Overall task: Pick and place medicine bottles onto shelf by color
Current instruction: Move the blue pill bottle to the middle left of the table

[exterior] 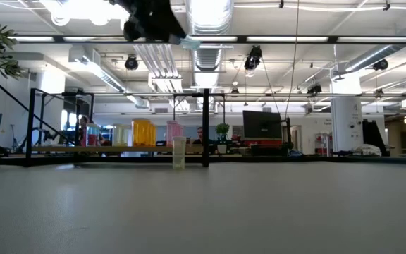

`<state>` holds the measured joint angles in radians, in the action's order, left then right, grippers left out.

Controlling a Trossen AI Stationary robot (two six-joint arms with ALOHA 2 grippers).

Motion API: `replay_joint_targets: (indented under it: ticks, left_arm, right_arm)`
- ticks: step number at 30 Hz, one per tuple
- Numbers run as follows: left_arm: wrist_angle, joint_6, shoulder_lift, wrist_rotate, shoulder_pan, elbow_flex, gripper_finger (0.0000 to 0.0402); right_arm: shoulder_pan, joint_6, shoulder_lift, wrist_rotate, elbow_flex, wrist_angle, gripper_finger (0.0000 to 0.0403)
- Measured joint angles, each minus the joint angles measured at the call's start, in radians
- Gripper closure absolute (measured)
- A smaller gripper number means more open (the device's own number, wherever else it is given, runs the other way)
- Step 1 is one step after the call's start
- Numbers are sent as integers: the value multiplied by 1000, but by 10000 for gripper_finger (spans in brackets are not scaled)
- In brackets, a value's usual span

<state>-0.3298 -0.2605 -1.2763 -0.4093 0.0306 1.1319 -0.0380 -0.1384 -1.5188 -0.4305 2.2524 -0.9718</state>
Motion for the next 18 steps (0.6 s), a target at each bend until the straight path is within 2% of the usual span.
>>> replay_joint_targets:
  ticks: [5, 9, 18]
  left_arm:
    - [-282, -128, 1, 177, 65, 69, 297]
    - [-506, -163, 1, 321, 107, 109, 297]
    - [-1013, -179, 1, 429, 134, 102, 297]
  right_arm:
    - [0, -19, -2, 0, 0, -24, 154]
    - [0, -19, -2, 0, -1, -24, 154]
    - [0, -37, -2, -1, -1, -23, 154]
